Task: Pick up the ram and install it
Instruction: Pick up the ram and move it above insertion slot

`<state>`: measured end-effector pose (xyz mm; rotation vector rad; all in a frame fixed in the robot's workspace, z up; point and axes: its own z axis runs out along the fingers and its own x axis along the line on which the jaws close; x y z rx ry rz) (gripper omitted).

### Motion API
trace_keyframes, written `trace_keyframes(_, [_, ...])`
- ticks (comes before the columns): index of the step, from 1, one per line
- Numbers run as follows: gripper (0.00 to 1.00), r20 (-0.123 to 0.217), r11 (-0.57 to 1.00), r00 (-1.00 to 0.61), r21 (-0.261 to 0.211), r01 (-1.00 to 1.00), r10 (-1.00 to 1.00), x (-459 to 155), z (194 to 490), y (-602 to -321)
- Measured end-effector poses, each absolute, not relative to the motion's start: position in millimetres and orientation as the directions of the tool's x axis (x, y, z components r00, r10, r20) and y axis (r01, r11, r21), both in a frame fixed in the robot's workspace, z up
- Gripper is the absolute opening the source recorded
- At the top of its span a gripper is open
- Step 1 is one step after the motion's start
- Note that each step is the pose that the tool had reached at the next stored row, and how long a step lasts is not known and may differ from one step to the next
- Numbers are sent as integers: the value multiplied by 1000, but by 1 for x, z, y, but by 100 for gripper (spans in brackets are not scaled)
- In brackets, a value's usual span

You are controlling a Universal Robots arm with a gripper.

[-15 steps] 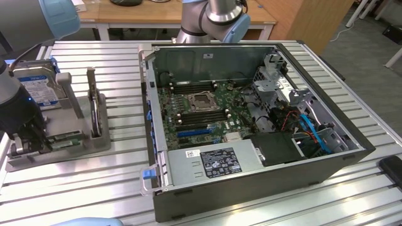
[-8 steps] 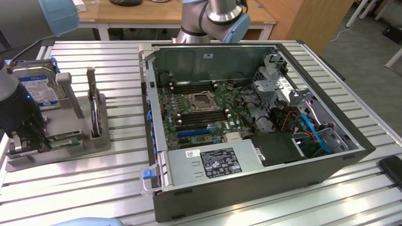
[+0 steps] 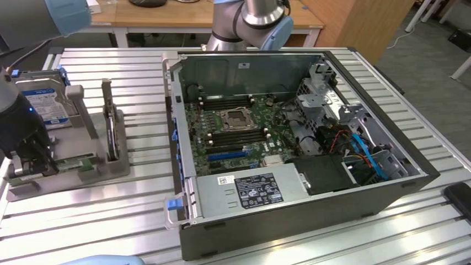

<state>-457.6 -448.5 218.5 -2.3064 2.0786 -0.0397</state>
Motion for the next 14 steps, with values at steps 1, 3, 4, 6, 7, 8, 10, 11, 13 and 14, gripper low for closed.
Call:
trace_keyframes(1, [14,-6,-103,104,-44,-994,-995,-458,220,-449])
trace_keyframes(3, [14,-6,-103,104,-44,-994,-995,-458,222,-449])
trace_keyframes(4, [14,-6,-103,104,-44,-994,-995,-458,223,-448])
trace_keyframes(6, [14,-7,-103,104,-44,-994,-995,-458,225,-448])
trace_keyframes(7, [14,-7,-103,104,-44,-994,-995,-458,227,-449])
trace_keyframes(8, [14,-7,-103,104,-44,-994,-995,-457,228,-449])
trace_keyframes(10, [14,-7,-103,104,-43,-994,-995,-457,230,-449])
trace_keyframes(11, [14,-7,-103,104,-43,-994,-995,-457,231,-449])
trace_keyframes(13, [14,-7,-103,104,-43,-994,-995,-457,234,-449])
trace_keyframes(14, [14,-7,-103,104,-43,-994,-995,-457,235,-449])
